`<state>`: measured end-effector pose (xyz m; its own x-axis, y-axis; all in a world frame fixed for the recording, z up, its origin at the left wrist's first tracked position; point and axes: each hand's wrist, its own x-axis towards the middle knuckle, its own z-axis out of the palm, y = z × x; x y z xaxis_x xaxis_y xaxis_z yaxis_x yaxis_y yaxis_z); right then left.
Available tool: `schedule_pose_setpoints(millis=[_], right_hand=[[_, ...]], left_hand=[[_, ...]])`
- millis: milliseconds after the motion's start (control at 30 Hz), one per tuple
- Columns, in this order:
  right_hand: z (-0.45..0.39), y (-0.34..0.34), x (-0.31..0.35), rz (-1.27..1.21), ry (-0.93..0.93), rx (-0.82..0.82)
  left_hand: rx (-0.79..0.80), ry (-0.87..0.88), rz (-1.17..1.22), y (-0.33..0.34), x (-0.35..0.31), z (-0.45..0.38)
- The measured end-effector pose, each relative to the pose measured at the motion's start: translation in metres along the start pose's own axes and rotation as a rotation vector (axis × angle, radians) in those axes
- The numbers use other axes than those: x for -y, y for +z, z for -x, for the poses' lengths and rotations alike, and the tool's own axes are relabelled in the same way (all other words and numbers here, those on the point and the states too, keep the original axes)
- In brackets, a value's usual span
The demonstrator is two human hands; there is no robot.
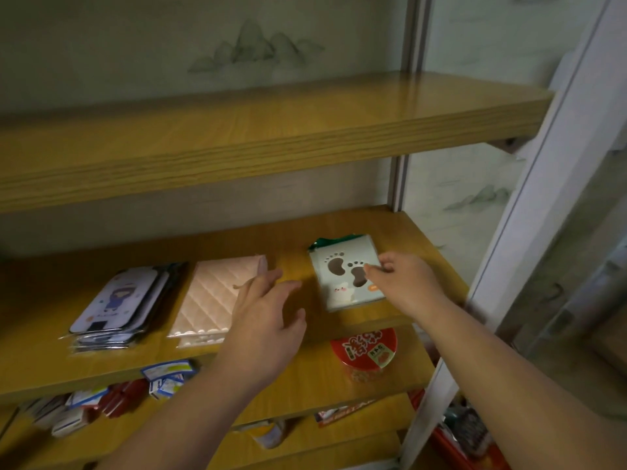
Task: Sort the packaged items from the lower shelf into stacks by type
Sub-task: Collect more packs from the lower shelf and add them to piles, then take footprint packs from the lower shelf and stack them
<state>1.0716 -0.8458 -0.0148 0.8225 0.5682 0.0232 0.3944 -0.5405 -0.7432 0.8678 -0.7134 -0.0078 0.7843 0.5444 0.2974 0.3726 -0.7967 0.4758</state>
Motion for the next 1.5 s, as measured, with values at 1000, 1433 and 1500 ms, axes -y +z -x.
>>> schedule_pose_setpoints(millis=[1000, 1433, 1500], right_hand=[[0.113, 0.139, 0.171, 0.053, -0.692, 0.096], [0.232, 0.276, 0.307, 0.122, -0.799, 0.197], [0.253, 0.301, 0.331, 0.117, -0.817, 0.213]], left_hand=[[-0.195, -0.288, -0.245, -0.147, 0.124, 0.123], [-0.340, -0.447, -0.257, -0.276, 0.264, 0.267], [-0.351, -0.463, -0.269, -0.297, 0.286, 0.289]])
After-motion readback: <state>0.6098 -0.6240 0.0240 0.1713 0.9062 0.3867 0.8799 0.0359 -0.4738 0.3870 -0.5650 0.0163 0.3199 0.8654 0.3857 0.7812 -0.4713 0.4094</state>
